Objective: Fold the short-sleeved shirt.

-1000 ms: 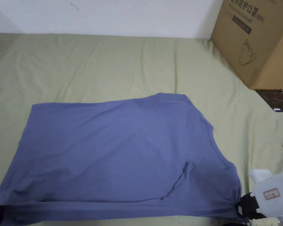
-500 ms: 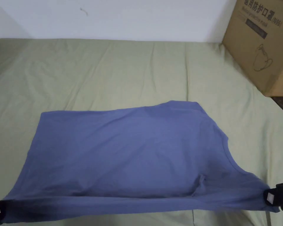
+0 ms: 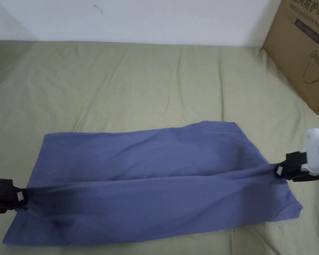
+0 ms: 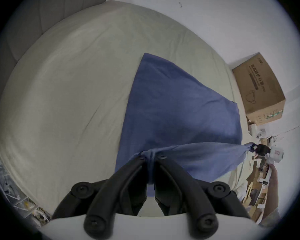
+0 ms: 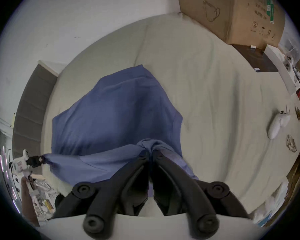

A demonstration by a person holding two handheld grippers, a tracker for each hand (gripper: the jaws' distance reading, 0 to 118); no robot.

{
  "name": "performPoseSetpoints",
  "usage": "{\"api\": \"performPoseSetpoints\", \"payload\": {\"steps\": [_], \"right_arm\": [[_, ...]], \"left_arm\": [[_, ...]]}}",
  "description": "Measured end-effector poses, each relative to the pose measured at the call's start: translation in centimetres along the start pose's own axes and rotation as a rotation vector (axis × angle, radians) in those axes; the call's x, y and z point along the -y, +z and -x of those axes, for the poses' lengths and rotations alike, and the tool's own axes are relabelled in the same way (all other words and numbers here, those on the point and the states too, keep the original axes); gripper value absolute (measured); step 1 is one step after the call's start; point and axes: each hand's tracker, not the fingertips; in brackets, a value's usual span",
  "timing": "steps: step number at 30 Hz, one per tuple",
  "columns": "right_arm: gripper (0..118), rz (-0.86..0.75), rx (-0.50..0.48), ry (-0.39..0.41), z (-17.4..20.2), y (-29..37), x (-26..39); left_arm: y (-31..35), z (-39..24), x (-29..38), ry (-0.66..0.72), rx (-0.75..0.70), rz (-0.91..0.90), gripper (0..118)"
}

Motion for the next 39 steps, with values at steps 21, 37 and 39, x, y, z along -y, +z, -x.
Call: {"api": "performPoseSetpoints", "payload": {"steps": [21, 37, 39], "right_arm": [[53, -0.284, 0.024, 0.161, 5.4, 4.8, 8.1], [0, -0.195, -0.04, 0.154, 5.4, 4.7, 10.6], [0, -0.181, -0.039, 0.149, 5.0, 4.3, 10.9]], "left_arm": [[6.1, -3.3, 6.1, -0.23, -0.062, -0.265, 29], [0.3, 0.8, 7.2, -0.156, -0.207, -0.105, 114], [-0.9, 0.5, 8.5, -0.149, -0.244, -0.051, 113]]}}
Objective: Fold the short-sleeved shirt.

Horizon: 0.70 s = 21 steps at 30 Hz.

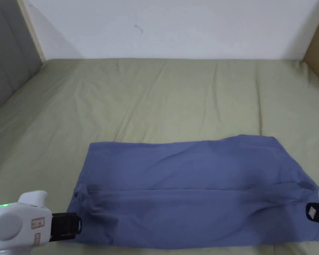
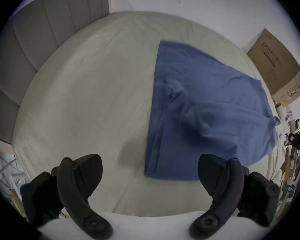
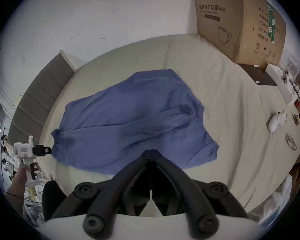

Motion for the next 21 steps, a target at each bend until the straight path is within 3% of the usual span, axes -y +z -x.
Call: {"api": "performPoseSetpoints", "payload": {"steps": [5, 6, 8, 10, 11, 15, 16, 18, 20, 21], "right_arm": [[0, 0.023, 0.015, -0.005, -0.7, -0.5, 0.5], [0, 0.026, 0.022, -0.004, -0.9, -0.6, 0.5], [0, 0.022, 0.04, -0.003, -1.5, -0.7, 0.5], [0, 0.009, 0.05, -0.009, -2.2, -0.8, 0.5], [0, 0.001, 0.047, -0.017, -2.7, -0.9, 0.3], [0, 0.0, 0.072, -0.068, -5.1, -1.7, -0.3], [23, -0.002, 0.079, -0.08, -5.9, -2.0, -0.6], [113, 0.035, 0.117, -0.12, -7.6, -3.1, -1.3], [114, 0.111, 0.145, -0.16, -9.1, -4.8, -1.4], [114, 0.051, 0.104, -0.222, -9.8, -4.9, -0.8]], "left_arm": [[-4.7, 0.6, -1.1, -0.033, -0.053, 0.063, 112], [-4.2, 0.3, -1.3, -0.046, -0.059, 0.059, 107], [-2.4, -0.6, -1.1, -0.053, -0.013, 0.022, 69], [-1.1, -0.8, -1.0, -0.07, 0.025, -0.037, 3], [0.0, -0.9, -0.8, -0.045, 0.084, -0.044, 3], [2.6, -0.7, -0.9, 0.03, 0.085, -0.097, 3], [2.9, -0.6, -0.9, 0.035, 0.095, -0.095, 3], [3.4, -0.6, -0.8, 0.039, 0.098, -0.093, 3], [3.2, 0.1, -1.1, 0.04, 0.1, -0.088, 3], [3.2, 0.0, -1.0, 0.043, 0.101, -0.084, 3]]}}
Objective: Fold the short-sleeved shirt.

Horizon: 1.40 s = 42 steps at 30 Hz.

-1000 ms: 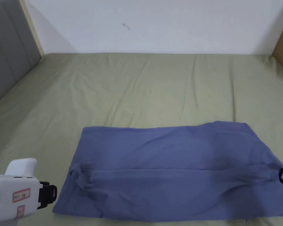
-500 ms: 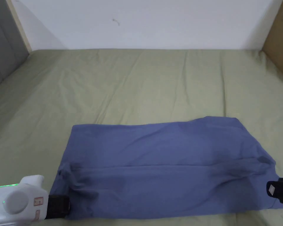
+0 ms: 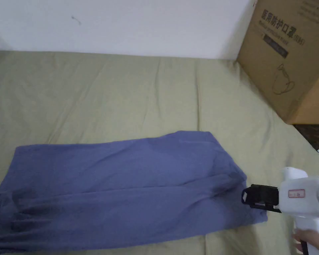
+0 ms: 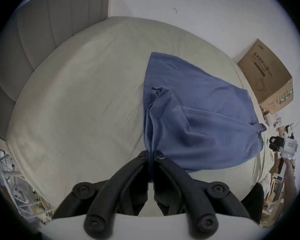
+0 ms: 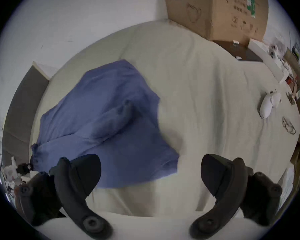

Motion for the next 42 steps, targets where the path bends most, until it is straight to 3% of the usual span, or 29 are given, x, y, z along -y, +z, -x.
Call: {"api": "performPoseSetpoints", "payload": {"steps": [1, 5, 8, 9, 12, 14, 15, 16, 17, 18, 19, 22, 30, 36, 42], "right_arm": [[114, 0.053, 0.039, 0.024, -0.9, -0.5, -0.2], [114, 0.142, 0.111, -0.003, -3.9, -4.9, -1.3], [104, 0.194, 0.11, 0.004, -3.4, -5.9, -0.8], [103, 0.178, 0.135, 0.051, -3.0, -5.5, -0.7], [75, 0.153, 0.145, 0.135, -0.9, -3.9, -0.5], [36, 0.145, 0.168, 0.206, 0.2, -3.1, -0.1], [22, 0.158, 0.127, 0.213, 0.4, -3.1, -0.2], [9, 0.144, 0.173, 0.246, 0.8, -2.7, 0.0], [5, 0.134, 0.172, 0.264, 1.0, -2.2, 0.1], [5, 0.139, 0.06, 0.221, 0.9, -1.7, 0.0], [5, 0.138, 0.028, 0.193, 0.9, -1.3, 0.1], [5, 0.072, 0.077, 0.203, 1.3, 0.7, 0.0], [5, 0.025, 0.001, 0.114, -1.6, 7.4, 0.9], [5, 0.087, 0.003, 0.139, -2.6, 9.9, 5.6], [5, 0.176, 0.032, 0.141, -2.8, 7.6, 10.9]], "left_arm": [[0.0, -0.1, 0.1, 0.001, -0.001, 0.001, 3], [-0.2, -0.3, 0.3, 0.016, -0.016, -0.009, 3], [-0.3, -0.6, 0.4, 0.016, -0.021, 0.007, 3], [-0.4, -0.4, 0.4, 0.016, -0.021, 0.013, 3], [-0.6, -0.2, 0.3, 0.013, -0.021, 0.028, 3], [-0.7, -0.1, 0.4, 0.012, -0.022, 0.027, 3], [-0.7, -0.2, 0.3, 0.012, -0.022, 0.026, 3], [-0.6, -0.2, 0.1, 0.012, -0.023, 0.025, 3], [-0.4, -0.2, 0.0, 0.015, -0.023, 0.023, 3], [-0.3, -0.1, 0.1, 0.017, -0.02, 0.021, 3], [-0.1, -0.1, 0.0, 0.018, -0.016, 0.017, 3], [0.7, 0.1, -0.2, 0.021, 0.002, 0.008, 3], [2.9, 1.0, -0.5, 0.021, 0.029, -0.022, 3], [4.8, 3.1, 1.7, 0.013, 0.048, 0.03, 3], [4.6, 4.5, 5.3, 0.046, 0.07, 0.055, 5]]}}
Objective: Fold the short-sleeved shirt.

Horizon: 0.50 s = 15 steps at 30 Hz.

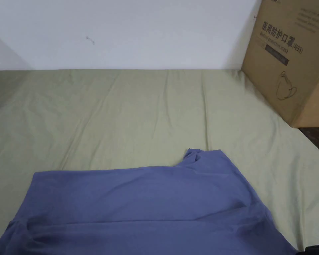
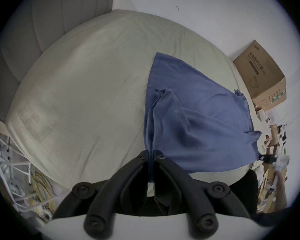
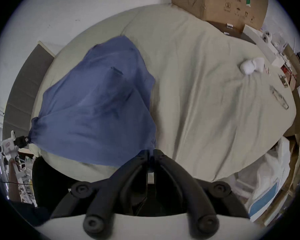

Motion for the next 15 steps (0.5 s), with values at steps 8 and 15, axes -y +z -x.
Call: {"api": "performPoseSetpoints", "payload": {"steps": [8, 15], "right_arm": [[115, -0.141, 0.114, 0.044, 2.8, 0.3, -1.4], [112, -0.248, 0.07, 0.087, 8.5, 1.8, -3.6]], "left_arm": [[1.6, -2.2, -0.1, -0.088, -0.083, -0.094, 104], [3.2, -7.2, -2.5, -0.158, -0.058, -0.187, 101]]}}
